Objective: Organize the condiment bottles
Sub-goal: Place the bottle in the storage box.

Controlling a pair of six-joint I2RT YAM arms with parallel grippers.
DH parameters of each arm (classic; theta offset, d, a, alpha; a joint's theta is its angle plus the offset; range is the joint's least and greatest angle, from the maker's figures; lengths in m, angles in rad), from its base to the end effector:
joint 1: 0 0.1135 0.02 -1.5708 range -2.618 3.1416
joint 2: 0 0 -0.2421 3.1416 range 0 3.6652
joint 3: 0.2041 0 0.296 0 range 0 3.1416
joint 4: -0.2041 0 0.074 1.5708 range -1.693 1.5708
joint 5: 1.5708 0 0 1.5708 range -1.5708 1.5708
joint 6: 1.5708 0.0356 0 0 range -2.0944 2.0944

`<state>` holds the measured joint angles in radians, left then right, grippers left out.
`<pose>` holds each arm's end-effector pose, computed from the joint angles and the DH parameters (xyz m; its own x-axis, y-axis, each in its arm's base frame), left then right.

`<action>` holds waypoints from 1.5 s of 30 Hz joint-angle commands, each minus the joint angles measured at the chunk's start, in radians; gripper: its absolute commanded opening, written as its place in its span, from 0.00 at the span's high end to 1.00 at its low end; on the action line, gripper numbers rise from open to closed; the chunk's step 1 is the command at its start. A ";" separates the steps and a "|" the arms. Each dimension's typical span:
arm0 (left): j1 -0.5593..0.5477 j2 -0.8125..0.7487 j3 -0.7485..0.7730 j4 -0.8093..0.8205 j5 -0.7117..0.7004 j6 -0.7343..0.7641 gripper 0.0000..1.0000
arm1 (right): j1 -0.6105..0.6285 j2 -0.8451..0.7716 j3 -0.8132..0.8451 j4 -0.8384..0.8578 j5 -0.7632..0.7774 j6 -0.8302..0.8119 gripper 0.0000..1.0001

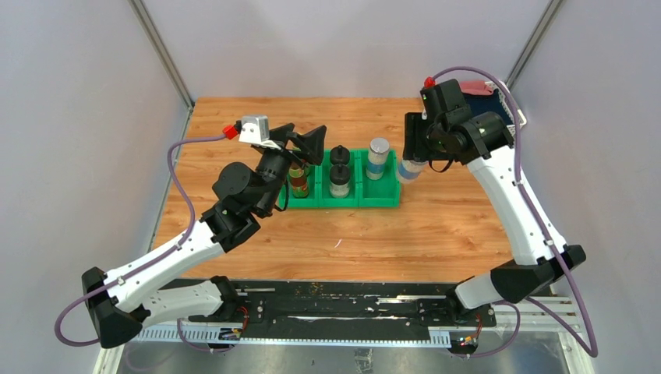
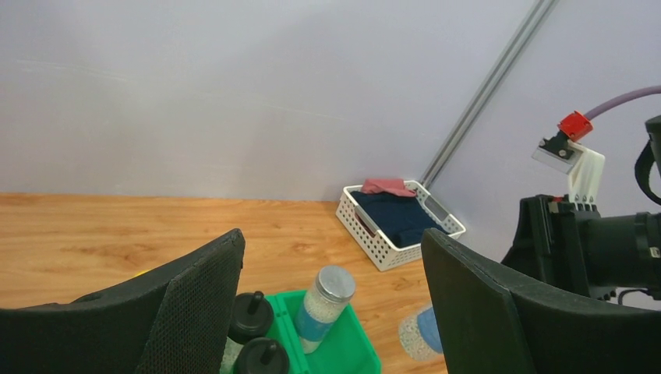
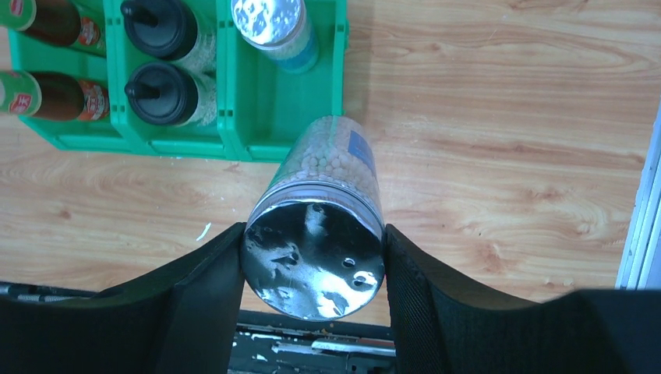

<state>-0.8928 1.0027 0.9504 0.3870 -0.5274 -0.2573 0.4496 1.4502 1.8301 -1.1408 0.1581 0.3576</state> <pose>0.1904 -0.2078 0.3967 0.1039 -0.4795 -0.8713 0.4149 0.8171 -0.4002 0.2878 0.1327 0.4418 -0.6960 0.0479 -0.7164 -0.0884 0.9844 0.1518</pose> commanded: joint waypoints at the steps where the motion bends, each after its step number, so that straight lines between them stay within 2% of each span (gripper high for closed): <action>1: -0.006 -0.023 0.022 0.009 -0.015 0.015 0.14 | 0.046 -0.073 -0.047 -0.015 -0.008 0.016 1.00; 10: -0.008 -0.044 0.013 0.007 -0.015 0.021 0.14 | 0.115 -0.117 -0.114 -0.024 -0.025 0.028 1.00; 26: -0.014 -0.049 0.004 0.007 -0.003 0.005 0.14 | 0.237 -0.069 -0.183 -0.006 -0.012 0.049 1.00; 45: -0.015 -0.061 -0.004 0.007 -0.002 0.003 0.14 | 0.245 0.064 -0.175 0.079 0.021 0.042 1.00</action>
<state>-0.9001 0.9577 0.9501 0.3870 -0.5240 -0.2508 0.6857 1.4990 1.6314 -1.0863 0.1444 0.4026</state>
